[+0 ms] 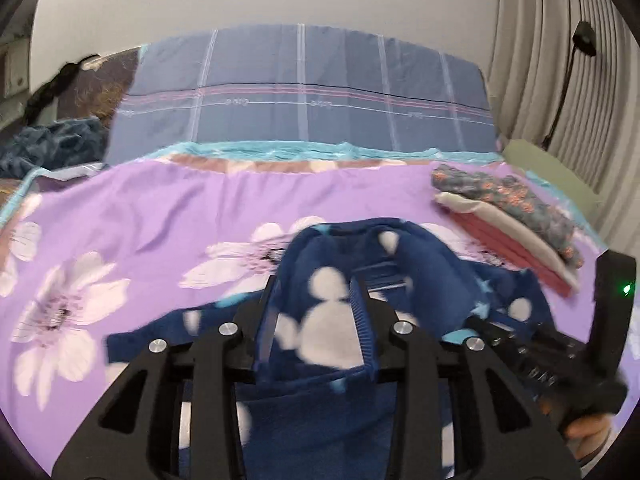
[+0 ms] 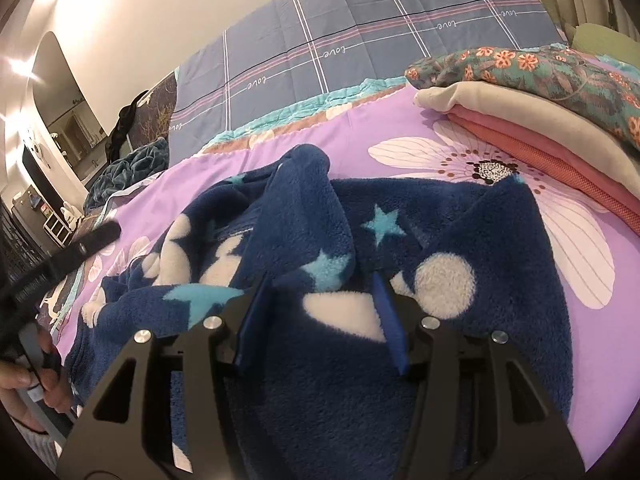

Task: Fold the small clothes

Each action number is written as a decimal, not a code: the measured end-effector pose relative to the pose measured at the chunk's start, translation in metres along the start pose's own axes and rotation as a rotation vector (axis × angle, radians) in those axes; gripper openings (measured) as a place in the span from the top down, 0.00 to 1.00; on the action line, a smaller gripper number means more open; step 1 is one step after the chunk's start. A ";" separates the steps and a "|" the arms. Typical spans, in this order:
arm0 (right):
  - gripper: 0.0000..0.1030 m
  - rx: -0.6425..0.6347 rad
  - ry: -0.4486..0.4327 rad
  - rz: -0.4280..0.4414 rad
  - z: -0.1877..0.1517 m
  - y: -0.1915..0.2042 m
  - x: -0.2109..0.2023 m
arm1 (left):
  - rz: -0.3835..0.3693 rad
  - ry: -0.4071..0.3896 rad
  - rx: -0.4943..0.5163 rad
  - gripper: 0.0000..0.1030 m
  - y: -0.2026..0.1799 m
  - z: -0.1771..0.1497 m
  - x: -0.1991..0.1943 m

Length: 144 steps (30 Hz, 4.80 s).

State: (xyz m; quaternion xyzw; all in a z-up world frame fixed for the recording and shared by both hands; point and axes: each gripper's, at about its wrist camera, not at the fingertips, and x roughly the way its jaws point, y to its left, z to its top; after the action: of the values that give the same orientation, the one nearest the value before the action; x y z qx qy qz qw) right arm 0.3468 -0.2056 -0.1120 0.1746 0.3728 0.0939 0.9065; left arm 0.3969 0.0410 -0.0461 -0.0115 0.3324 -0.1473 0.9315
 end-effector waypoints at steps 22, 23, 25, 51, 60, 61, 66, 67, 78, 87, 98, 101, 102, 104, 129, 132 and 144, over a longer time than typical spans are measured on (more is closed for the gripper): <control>0.45 -0.202 0.000 -0.002 -0.046 0.010 -0.136 | 0.020 -0.016 0.121 0.26 0.022 -0.106 -0.165; 0.45 -0.226 0.017 0.017 -0.065 0.009 -0.155 | 0.036 -0.001 0.124 0.26 0.024 -0.118 -0.175; 0.57 -0.235 0.084 0.065 -0.097 0.008 -0.180 | 0.058 0.029 0.113 0.26 0.030 -0.149 -0.197; 0.52 -0.058 0.480 0.586 -0.267 0.074 -0.265 | 0.177 -0.020 -0.102 0.18 0.065 -0.292 -0.341; 0.53 -0.123 0.541 0.609 -0.281 0.102 -0.248 | 0.045 0.075 0.060 0.16 0.039 -0.335 -0.366; 0.61 -0.134 0.540 0.585 -0.282 0.105 -0.247 | 0.052 0.093 0.098 0.16 0.033 -0.341 -0.365; 0.94 -0.047 0.540 0.586 -0.275 0.098 -0.254 | 0.131 0.152 0.164 0.16 0.023 -0.357 -0.348; 0.94 -0.042 0.527 0.588 -0.272 0.097 -0.260 | 0.133 0.149 0.143 0.16 0.026 -0.357 -0.346; 0.93 -0.015 0.548 0.415 -0.282 0.058 -0.282 | 0.195 0.155 0.025 0.28 0.060 -0.355 -0.349; 0.59 0.028 0.250 0.246 -0.234 -0.014 -0.370 | -0.034 0.099 -0.003 0.38 0.056 -0.357 -0.377; 0.46 0.282 0.344 0.195 -0.266 -0.092 -0.363 | -0.211 0.148 -0.204 0.19 0.068 -0.341 -0.326; 0.40 0.290 0.342 0.240 -0.268 -0.092 -0.359 | -0.236 0.143 -0.234 0.19 0.069 -0.336 -0.317; 0.40 0.293 0.341 0.260 -0.266 -0.091 -0.356 | -0.244 0.149 -0.242 0.19 0.069 -0.335 -0.316; 0.39 0.314 0.347 0.302 -0.262 -0.091 -0.345 | -0.272 0.165 -0.259 0.25 0.069 -0.332 -0.313; 0.91 0.168 -0.094 0.636 -0.195 -0.039 -0.471 | -0.372 -0.256 -0.073 0.89 -0.015 -0.237 -0.456; 0.91 0.121 -0.241 0.686 -0.192 -0.036 -0.530 | -0.347 -0.353 -0.021 0.89 -0.027 -0.234 -0.501; 0.89 0.196 -0.250 0.472 -0.177 -0.059 -0.476 | -0.209 -0.242 -0.106 0.87 -0.002 -0.220 -0.413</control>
State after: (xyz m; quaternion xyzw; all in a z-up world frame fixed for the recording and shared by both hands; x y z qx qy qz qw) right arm -0.1116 -0.3596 0.0538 0.3536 0.2145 0.2435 0.8773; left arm -0.0448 0.1722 0.0369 -0.1129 0.2221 -0.2231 0.9424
